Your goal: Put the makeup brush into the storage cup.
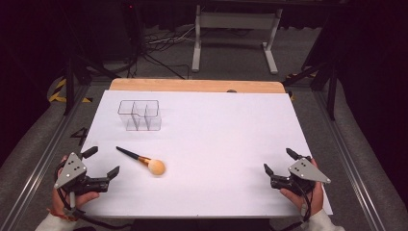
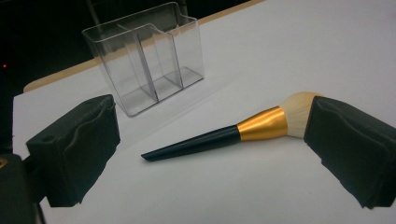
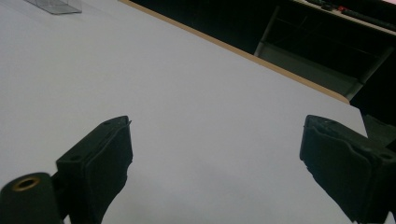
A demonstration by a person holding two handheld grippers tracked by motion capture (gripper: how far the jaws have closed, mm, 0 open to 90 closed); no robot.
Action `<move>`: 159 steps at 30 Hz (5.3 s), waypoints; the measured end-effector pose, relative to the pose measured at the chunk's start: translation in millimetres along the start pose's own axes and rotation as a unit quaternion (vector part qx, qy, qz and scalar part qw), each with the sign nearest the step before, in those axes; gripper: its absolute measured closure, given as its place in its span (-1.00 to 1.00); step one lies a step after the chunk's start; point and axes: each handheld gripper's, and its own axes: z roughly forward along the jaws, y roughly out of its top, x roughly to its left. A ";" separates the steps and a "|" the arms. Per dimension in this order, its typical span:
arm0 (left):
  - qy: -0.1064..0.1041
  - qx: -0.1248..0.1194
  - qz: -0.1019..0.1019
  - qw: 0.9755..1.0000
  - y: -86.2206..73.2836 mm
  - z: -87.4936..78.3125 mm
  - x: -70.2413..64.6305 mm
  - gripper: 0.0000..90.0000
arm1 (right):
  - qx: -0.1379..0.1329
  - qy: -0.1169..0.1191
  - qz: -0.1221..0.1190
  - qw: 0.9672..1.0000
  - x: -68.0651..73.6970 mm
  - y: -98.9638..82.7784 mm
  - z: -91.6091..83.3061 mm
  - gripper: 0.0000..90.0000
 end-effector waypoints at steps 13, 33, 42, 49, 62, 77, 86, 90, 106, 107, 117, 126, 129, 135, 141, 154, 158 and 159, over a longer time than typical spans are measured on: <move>-0.017 0.046 0.022 0.999 6.7 8.0 2.4 -0.89 | -0.002 0.011 0.001 1.000 2.0 1.7 -0.7 -0.80; -0.141 0.212 0.156 0.954 62.4 68.7 3.6 -0.79 | 0.012 0.013 -0.001 1.000 2.1 -0.7 2.6 -0.80; -0.191 0.299 0.222 0.908 73.6 102.1 -7.3 -0.77 | 0.013 0.012 0.001 1.000 0.8 -1.5 2.7 -0.80; -0.228 0.356 0.254 0.870 72.5 123.4 -11.0 -0.67 | 0.014 0.012 0.000 1.000 1.3 -1.9 3.7 -0.80; -0.274 0.429 0.298 0.808 72.2 152.8 -18.0 -0.17 | 0.017 0.012 0.002 1.000 0.8 -3.1 5.4 -0.78; -0.303 0.453 0.300 0.783 72.5 158.6 -24.3 0.25 | 0.017 0.015 0.002 1.000 0.9 -3.3 5.3 -0.78; -0.304 0.456 0.309 0.777 73.2 158.1 -26.7 0.37 | 0.020 0.015 0.001 1.000 0.9 -3.7 5.9 -0.78; -0.308 0.456 0.312 0.775 73.2 158.3 -27.7 0.41 | 0.023 0.016 0.001 1.000 0.9 -3.8 6.3 -0.78; -0.297 0.459 0.318 0.775 73.4 156.5 -30.6 0.45 | 0.031 0.013 0.005 0.999 0.4 -4.1 7.2 -0.78; -0.297 0.458 0.318 0.775 73.4 156.5 -31.0 0.45 | 0.031 0.012 0.005 0.999 0.4 -4.1 7.2 -0.78; -0.287 0.462 0.327 0.773 73.8 153.9 -34.4 0.46 | 0.035 0.013 0.009 0.999 -0.3 -4.1 7.8 -0.78; -0.286 0.459 0.335 0.772 73.7 151.4 -36.4 0.46 | 0.037 0.014 0.017 0.999 -1.4 -4.2 8.2 -0.78; -0.284 0.456 0.337 0.773 73.9 150.6 -37.1 0.46 | 0.038 0.014 0.016 0.999 -1.1 -4.0 8.2 -0.78; -0.284 0.455 0.337 0.774 75.5 149.2 -36.7 0.46 | 0.038 0.012 0.018 0.999 -1.8 -4.3 7.9 -0.77; -0.272 0.443 0.339 0.784 78.5 144.6 -33.5 0.47 | 0.041 0.013 0.019 0.999 -1.8 -4.6 9.0 -0.77; -0.265 0.432 0.329 0.797 89.1 133.5 -26.9 0.47 | 0.048 0.015 0.023 0.998 -2.0 -6.0 10.7 -0.77; -0.251 0.413 0.334 0.809 95.0 130.5 -23.9 0.47 | 0.047 0.014 0.024 0.998 -2.4 -5.9 10.2 -0.77; -0.245 0.400 0.330 0.819 95.7 128.4 -22.8 0.47 | 0.047 0.014 0.025 0.998 -2.5 -6.0 10.1 -0.77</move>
